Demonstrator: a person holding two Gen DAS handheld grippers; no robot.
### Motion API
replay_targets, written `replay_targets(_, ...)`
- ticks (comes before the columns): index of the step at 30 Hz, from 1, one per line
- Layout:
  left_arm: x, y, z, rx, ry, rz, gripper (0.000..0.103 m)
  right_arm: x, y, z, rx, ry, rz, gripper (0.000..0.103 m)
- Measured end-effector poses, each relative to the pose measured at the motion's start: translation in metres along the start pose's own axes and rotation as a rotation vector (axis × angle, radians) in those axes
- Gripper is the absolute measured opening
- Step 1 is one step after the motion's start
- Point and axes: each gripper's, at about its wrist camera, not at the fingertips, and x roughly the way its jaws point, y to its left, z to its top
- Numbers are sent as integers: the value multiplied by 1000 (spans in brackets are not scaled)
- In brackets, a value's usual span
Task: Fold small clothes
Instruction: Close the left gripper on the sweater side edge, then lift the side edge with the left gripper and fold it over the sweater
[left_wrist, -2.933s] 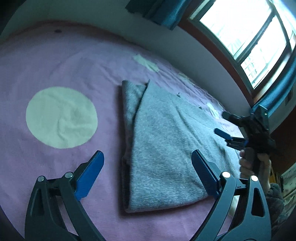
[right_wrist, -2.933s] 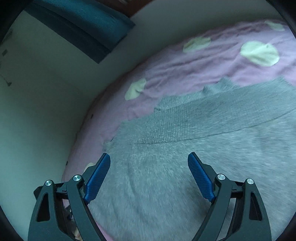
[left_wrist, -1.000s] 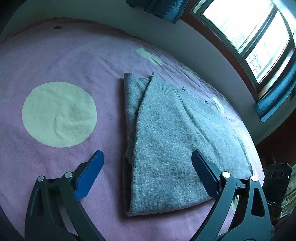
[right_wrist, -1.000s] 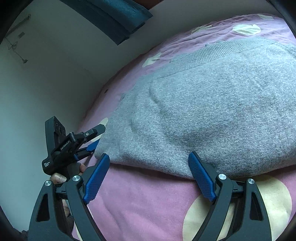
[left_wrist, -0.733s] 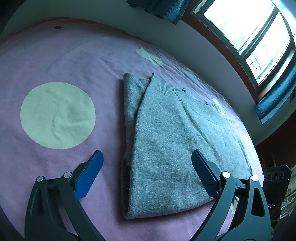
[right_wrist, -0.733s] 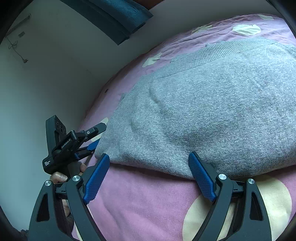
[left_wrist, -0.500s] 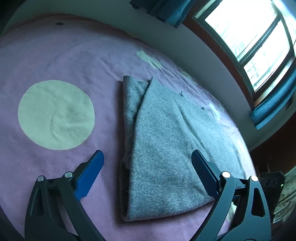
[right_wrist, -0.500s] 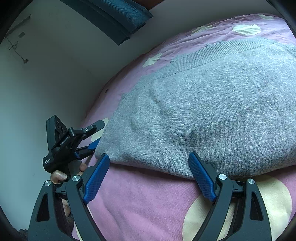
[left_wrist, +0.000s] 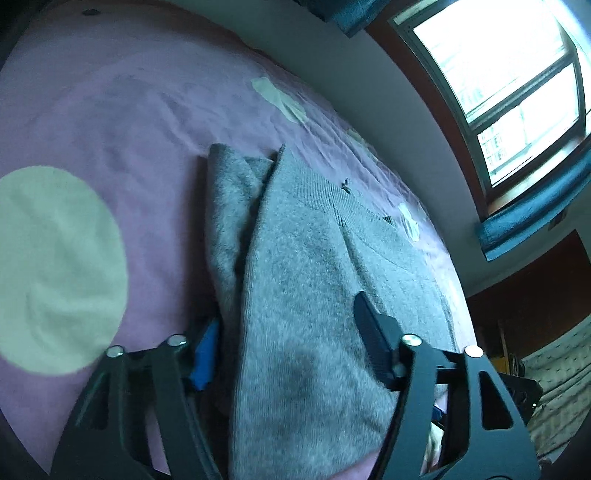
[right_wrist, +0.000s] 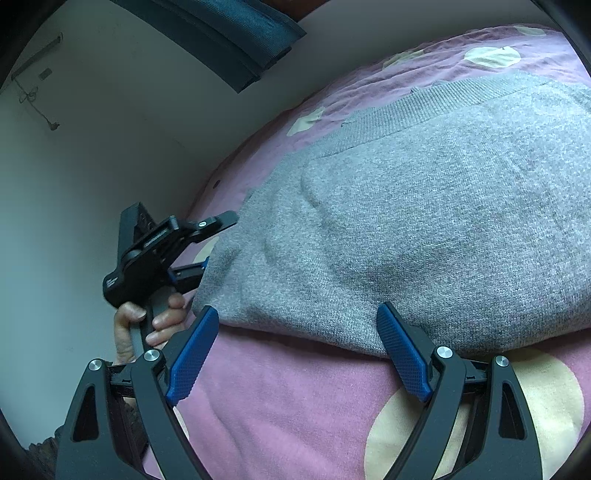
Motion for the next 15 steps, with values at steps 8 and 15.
replay_targets(8,2,5,1,-60,7,-5,12,-2,-1,1,0,0,6,87)
replay_targets(15,-13,-47,12,28,-33,-58,10,-8,1,2,10,-6,-2,86)
